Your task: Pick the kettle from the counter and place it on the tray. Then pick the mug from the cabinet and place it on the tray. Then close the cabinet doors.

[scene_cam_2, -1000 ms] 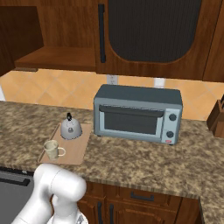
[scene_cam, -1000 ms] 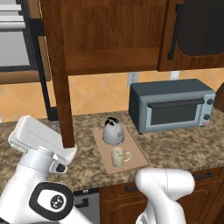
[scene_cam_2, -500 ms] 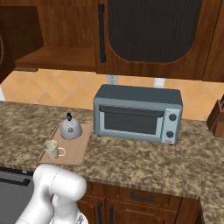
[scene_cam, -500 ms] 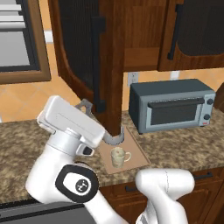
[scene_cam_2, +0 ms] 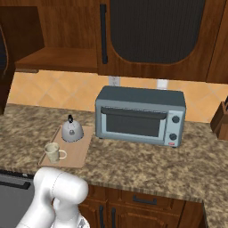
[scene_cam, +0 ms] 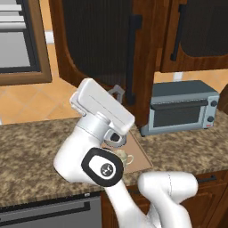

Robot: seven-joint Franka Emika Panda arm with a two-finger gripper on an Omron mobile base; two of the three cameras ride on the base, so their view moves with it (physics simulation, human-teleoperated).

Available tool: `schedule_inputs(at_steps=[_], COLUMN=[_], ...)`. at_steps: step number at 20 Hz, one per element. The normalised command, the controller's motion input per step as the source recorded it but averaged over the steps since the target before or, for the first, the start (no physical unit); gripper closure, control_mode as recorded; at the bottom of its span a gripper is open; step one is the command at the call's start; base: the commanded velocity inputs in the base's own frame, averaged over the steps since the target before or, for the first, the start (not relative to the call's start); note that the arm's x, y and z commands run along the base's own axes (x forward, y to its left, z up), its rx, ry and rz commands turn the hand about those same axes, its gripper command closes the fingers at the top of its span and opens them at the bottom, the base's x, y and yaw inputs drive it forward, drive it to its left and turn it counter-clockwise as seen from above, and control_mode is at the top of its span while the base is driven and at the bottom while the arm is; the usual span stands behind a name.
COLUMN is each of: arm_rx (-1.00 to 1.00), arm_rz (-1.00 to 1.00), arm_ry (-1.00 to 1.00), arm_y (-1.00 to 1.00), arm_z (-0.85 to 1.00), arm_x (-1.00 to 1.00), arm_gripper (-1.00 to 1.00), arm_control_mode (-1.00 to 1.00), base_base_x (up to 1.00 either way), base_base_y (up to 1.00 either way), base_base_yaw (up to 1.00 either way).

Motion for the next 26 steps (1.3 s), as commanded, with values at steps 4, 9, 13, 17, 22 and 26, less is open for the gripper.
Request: schedule_inputs(at_steps=[4, 9, 13, 17, 22, 26], arm_rx=[0.10, 0.09, 0.00, -0.02, -0.09, -0.07], arm_rz=[0.02, 0.06, 0.13, 0.18, 0.25, 0.28], arm_ry=[-0.02, 0.00, 0.10, 0.19, 0.33, 0.43], arm_y=[-0.79, -0.61, -0.16, -0.49, -0.43, -0.14], arm_z=[0.16, 0.05, -0.01, -0.09, -0.15, -0.19], arm_x=[0.79, 0.97, 0.95, 0.99, 0.95, 1.00], arm_gripper=[1.00, 1.00, 1.00, 1.00, 1.00, 1.00], arm_control_mode=[-1.00, -1.00, -1.00, -1.00, -1.00, -1.00], base_base_x=[0.00, 0.00, 0.00, 0.00, 0.00, 0.00], base_base_y=[0.00, 0.00, 0.00, 0.00, 0.00, 0.00], base_base_yaw=[0.00, 0.00, 0.00, 0.00, 0.00, 0.00])
